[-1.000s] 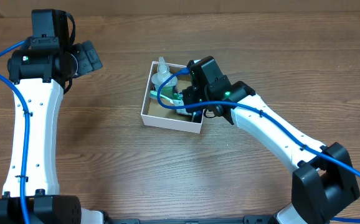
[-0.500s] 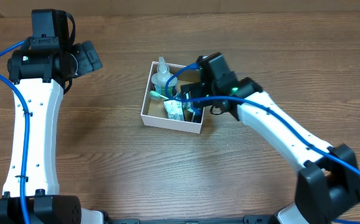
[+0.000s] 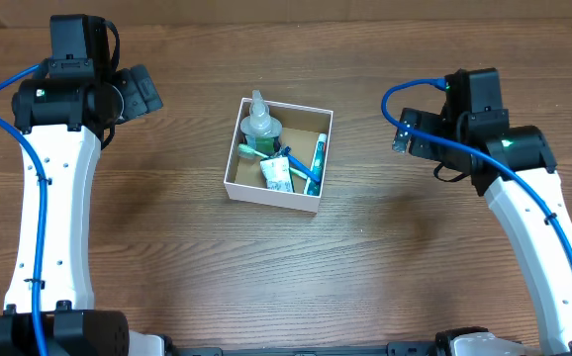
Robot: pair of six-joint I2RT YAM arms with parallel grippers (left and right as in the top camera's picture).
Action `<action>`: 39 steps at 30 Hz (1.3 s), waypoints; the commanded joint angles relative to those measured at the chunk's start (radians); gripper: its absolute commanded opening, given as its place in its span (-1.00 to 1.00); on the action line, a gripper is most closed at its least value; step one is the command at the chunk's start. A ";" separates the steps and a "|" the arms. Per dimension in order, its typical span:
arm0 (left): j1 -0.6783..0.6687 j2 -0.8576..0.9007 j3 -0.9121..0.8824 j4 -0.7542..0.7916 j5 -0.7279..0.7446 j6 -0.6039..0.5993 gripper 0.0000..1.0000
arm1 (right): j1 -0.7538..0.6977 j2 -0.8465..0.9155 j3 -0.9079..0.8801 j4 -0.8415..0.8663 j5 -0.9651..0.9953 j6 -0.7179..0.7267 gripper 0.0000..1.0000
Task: Pack container
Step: 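Open right gripper and withdraw it from the box to the side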
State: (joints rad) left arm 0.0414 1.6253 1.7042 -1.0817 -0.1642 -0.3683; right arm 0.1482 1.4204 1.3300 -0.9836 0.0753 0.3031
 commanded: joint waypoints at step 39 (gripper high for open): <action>0.004 -0.004 0.011 0.001 0.000 -0.021 1.00 | 0.000 -0.704 -0.230 0.743 0.078 -0.129 1.00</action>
State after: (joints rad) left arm 0.0414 1.6253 1.7042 -1.0821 -0.1638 -0.3683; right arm 0.1486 0.8829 1.2419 -0.3538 0.1452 0.2455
